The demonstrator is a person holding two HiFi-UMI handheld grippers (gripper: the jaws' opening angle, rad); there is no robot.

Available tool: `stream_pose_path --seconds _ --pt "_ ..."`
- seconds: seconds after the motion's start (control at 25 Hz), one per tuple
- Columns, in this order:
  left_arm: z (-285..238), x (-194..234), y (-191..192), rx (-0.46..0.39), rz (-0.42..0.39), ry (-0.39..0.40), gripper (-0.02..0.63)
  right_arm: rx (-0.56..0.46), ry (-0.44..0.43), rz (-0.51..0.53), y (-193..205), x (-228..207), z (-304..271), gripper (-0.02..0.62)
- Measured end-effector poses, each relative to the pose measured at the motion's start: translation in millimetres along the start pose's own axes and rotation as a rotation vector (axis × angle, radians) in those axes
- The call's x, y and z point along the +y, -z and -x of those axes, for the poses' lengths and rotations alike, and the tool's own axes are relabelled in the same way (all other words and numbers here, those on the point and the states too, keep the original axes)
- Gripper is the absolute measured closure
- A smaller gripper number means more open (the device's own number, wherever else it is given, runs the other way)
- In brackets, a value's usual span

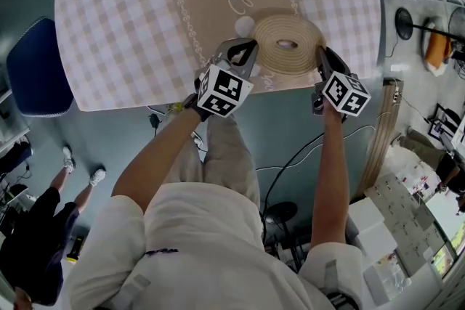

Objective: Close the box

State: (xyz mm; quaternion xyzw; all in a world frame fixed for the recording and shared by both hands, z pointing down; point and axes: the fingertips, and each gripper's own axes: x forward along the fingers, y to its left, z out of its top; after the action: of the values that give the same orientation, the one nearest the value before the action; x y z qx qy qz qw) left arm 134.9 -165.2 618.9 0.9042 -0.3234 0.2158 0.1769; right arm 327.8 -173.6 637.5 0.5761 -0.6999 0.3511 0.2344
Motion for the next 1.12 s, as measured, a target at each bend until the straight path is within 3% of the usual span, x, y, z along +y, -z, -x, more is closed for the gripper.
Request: stream_pose_path --seconds 0.4,0.56,0.68,0.8,1.12 --pt "-1 1 0 0.002 -0.002 -0.004 0.604 0.05 -0.046 -0.045 5 -4 -9 0.509" --pt "-1 0 1 0.016 -0.003 -0.009 0.604 0.073 -0.079 -0.006 0 -3 -6 0.494" --pt "-1 -1 0 0.022 -0.006 -0.008 0.604 0.029 -0.121 -0.1 -9 -2 -7 0.477" --pt "-1 -1 0 0.023 -0.013 -0.004 0.604 -0.005 -0.159 -0.165 -19 4 -10 0.413" --pt "-2 -2 0 0.027 -0.009 0.012 0.604 -0.021 -0.098 -0.301 -22 -10 -24 0.419"
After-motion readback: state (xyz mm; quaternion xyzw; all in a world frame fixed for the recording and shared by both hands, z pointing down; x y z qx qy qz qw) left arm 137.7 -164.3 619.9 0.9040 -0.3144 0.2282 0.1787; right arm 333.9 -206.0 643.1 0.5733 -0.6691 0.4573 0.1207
